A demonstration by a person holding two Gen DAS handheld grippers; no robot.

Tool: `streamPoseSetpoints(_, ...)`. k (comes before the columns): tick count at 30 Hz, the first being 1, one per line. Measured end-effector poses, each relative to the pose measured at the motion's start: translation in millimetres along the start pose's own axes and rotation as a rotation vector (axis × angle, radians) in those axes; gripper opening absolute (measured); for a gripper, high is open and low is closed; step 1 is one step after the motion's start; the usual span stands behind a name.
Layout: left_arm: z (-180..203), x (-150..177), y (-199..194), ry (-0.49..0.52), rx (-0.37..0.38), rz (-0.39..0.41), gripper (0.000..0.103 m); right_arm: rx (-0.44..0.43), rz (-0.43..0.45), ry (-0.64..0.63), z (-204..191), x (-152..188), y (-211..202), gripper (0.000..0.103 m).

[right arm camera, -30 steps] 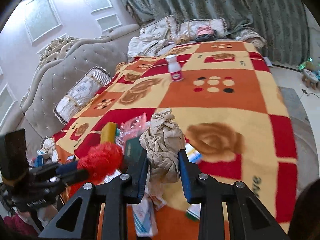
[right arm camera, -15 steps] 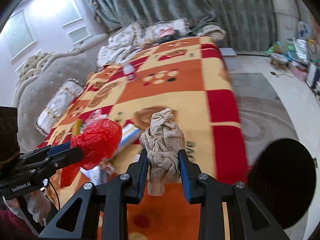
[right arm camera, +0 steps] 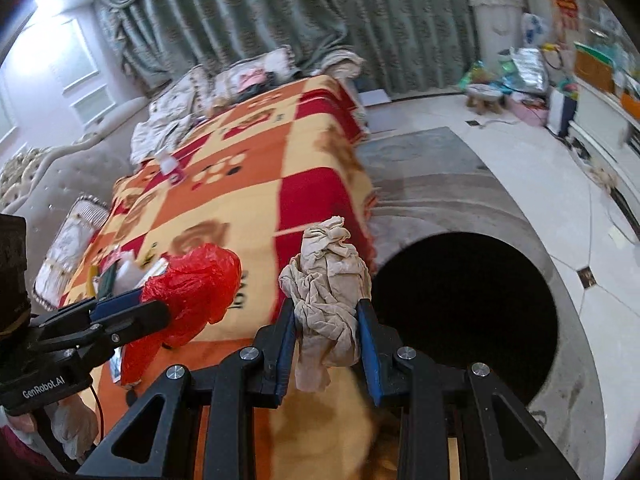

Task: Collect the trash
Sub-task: 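Carry both items over the black bin and open both tools to drop them, then bring both open tools back to the trash pile on the blanket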

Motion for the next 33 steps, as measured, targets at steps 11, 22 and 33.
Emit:
streamPoseSetpoints(11, 38.0, -8.4, 42.6, 0.023, 0.054, -0.034, 0.034, 0.062, -0.009, 0.095, 62.6, 8.8, -5.2, 0.028)
streamPoseSetpoints(22, 48.4, -18.6, 59.7, -0.046, 0.146, -0.012, 0.061, 0.100, -0.007, 0.182, 97.8, 11.5, -5.7, 0.042)
streamPoseSetpoints(33, 19.7, -2.0, 39.5, -0.058, 0.039, -0.028, 0.061, 0.079, -0.036, 0.147, 76.3, 15.6, 4.0, 0.043)
Point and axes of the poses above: each gripper's, at about its wrist camera, not at the fingertips, and y roughly the way its jaws point, z to its right, x to its underside, the point moved 7 cm from there along y, roughly the way its jaws point, and after that the axes turned 2 degrees about y, right-handed, at the moved point
